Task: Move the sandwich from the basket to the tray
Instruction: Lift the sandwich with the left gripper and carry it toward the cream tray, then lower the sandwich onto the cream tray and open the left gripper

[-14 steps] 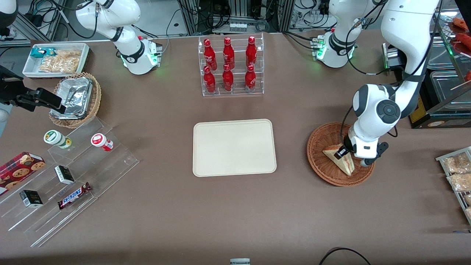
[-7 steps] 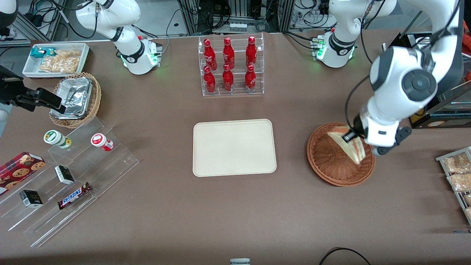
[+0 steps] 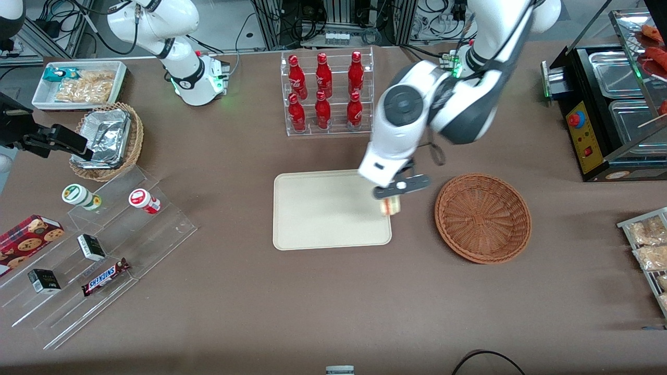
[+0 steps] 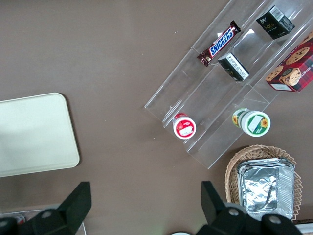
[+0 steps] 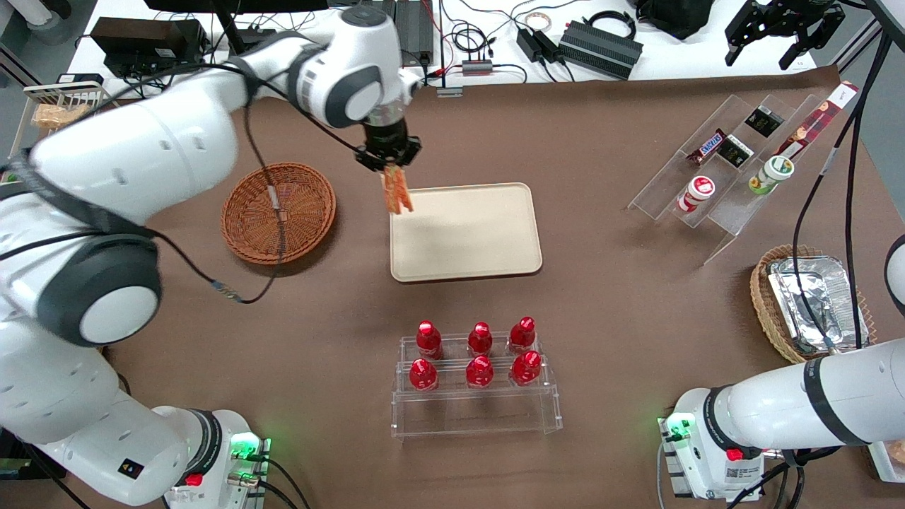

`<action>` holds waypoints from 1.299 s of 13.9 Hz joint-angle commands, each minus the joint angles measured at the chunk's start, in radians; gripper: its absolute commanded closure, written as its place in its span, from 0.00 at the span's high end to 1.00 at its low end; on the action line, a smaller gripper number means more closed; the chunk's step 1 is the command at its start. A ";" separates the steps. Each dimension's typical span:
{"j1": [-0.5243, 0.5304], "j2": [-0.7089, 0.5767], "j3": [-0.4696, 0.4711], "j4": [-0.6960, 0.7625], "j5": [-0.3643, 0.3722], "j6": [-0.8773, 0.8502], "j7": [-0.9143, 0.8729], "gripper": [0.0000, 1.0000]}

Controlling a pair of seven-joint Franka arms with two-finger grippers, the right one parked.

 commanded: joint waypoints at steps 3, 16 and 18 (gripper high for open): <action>-0.113 0.203 0.014 0.133 0.010 0.155 -0.019 0.07; -0.180 0.384 0.015 0.136 0.132 0.321 -0.013 0.17; -0.179 0.376 0.015 0.136 0.142 0.323 -0.017 0.90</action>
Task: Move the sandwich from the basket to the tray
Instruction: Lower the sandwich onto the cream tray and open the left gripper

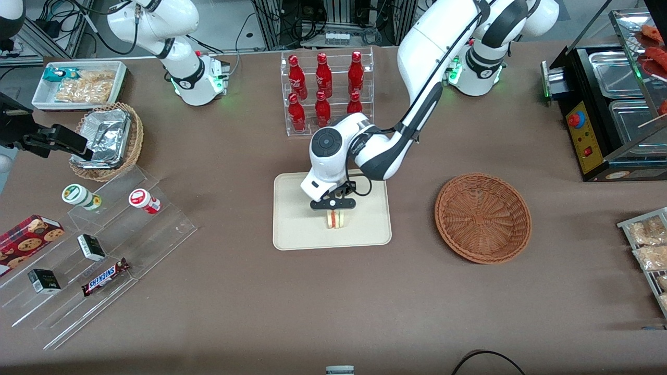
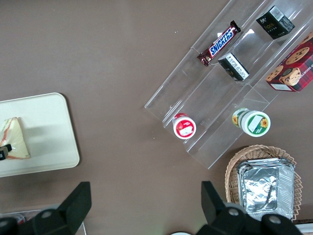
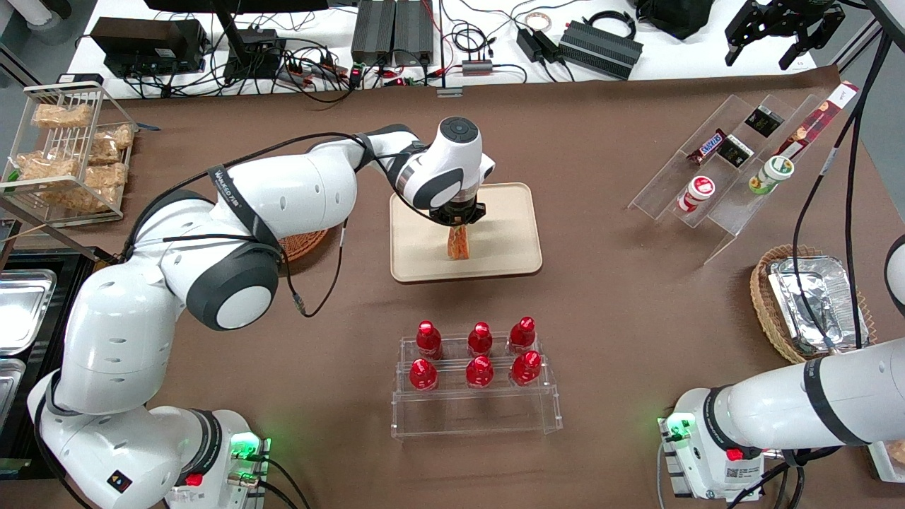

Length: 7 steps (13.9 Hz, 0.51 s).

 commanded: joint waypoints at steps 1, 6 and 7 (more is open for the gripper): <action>-0.013 -0.005 0.017 0.031 0.024 -0.006 -0.017 0.99; 0.074 -0.236 0.018 0.020 -0.048 -0.218 -0.018 1.00; 0.121 -0.302 0.018 0.017 -0.083 -0.315 -0.001 1.00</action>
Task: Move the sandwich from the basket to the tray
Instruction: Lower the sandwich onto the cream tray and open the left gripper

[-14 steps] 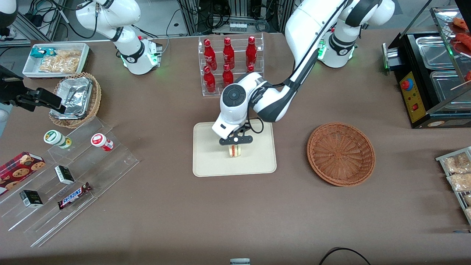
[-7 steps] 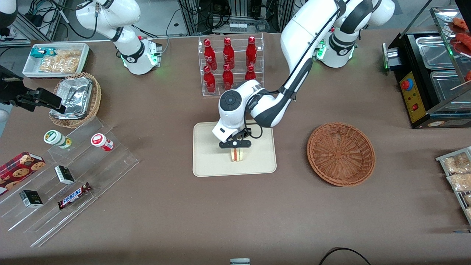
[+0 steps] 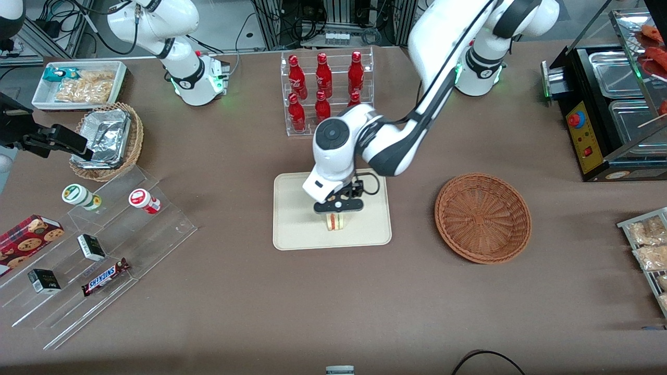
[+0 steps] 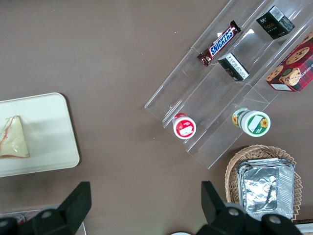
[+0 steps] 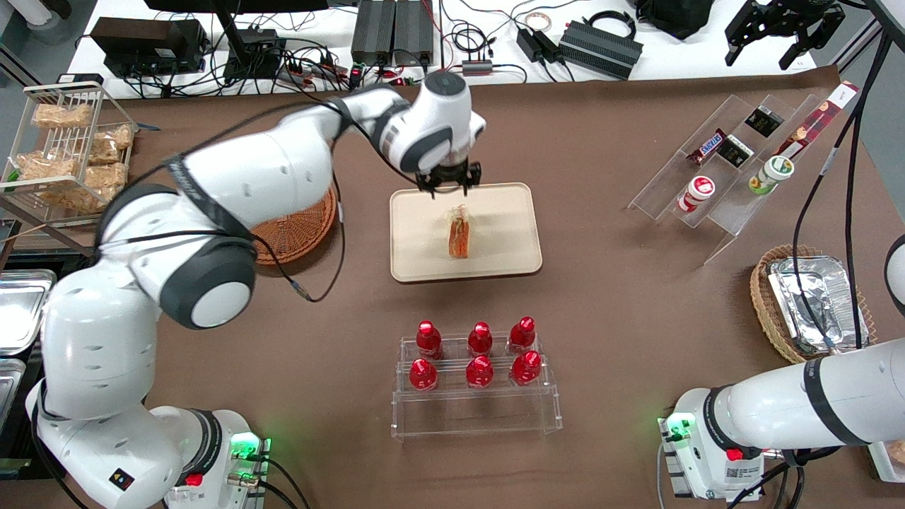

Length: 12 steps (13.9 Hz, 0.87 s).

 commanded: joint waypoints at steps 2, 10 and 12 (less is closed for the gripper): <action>0.146 -0.231 -0.003 -0.051 -0.094 -0.259 0.029 1.00; 0.476 -0.607 0.003 -0.275 -0.072 -0.472 0.378 1.00; 0.557 -0.649 0.003 -0.292 -0.072 -0.510 0.525 1.00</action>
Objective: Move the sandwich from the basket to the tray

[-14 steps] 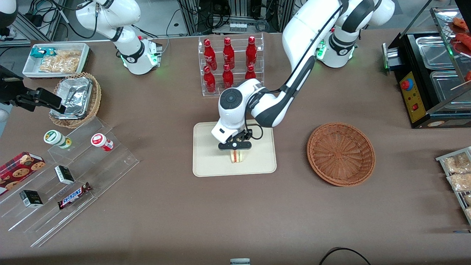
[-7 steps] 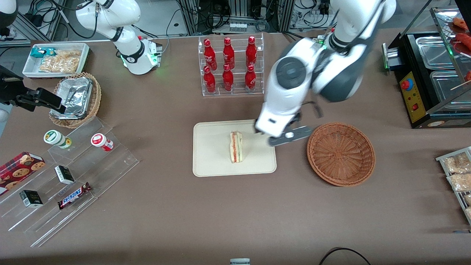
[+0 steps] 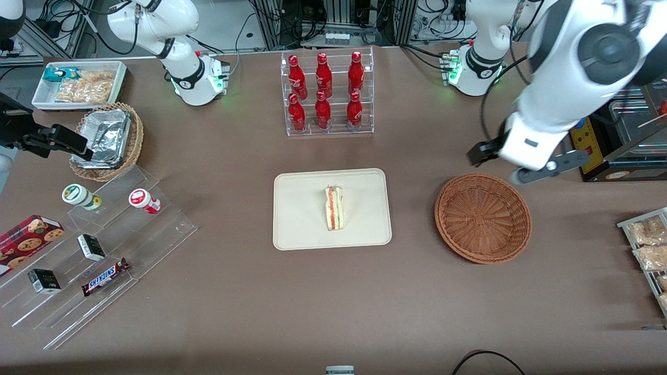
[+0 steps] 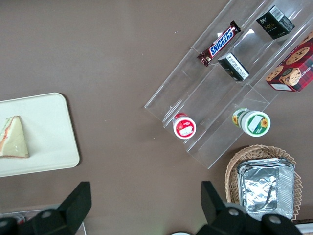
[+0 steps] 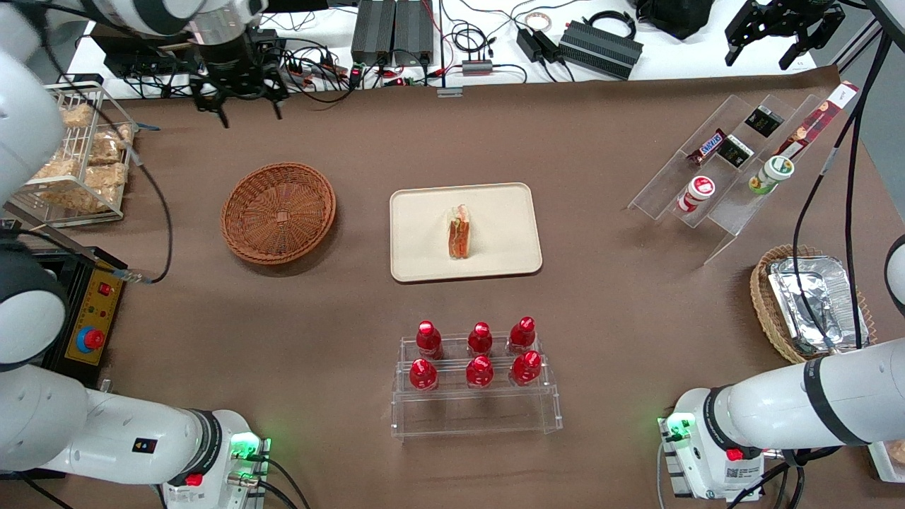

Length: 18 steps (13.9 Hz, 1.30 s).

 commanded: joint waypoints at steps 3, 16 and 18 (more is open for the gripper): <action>0.172 -0.131 -0.013 -0.068 -0.004 -0.074 0.273 1.00; 0.269 0.033 -0.007 0.170 0.005 -0.082 0.478 1.00; 0.269 0.024 -0.008 0.170 0.007 -0.085 0.486 1.00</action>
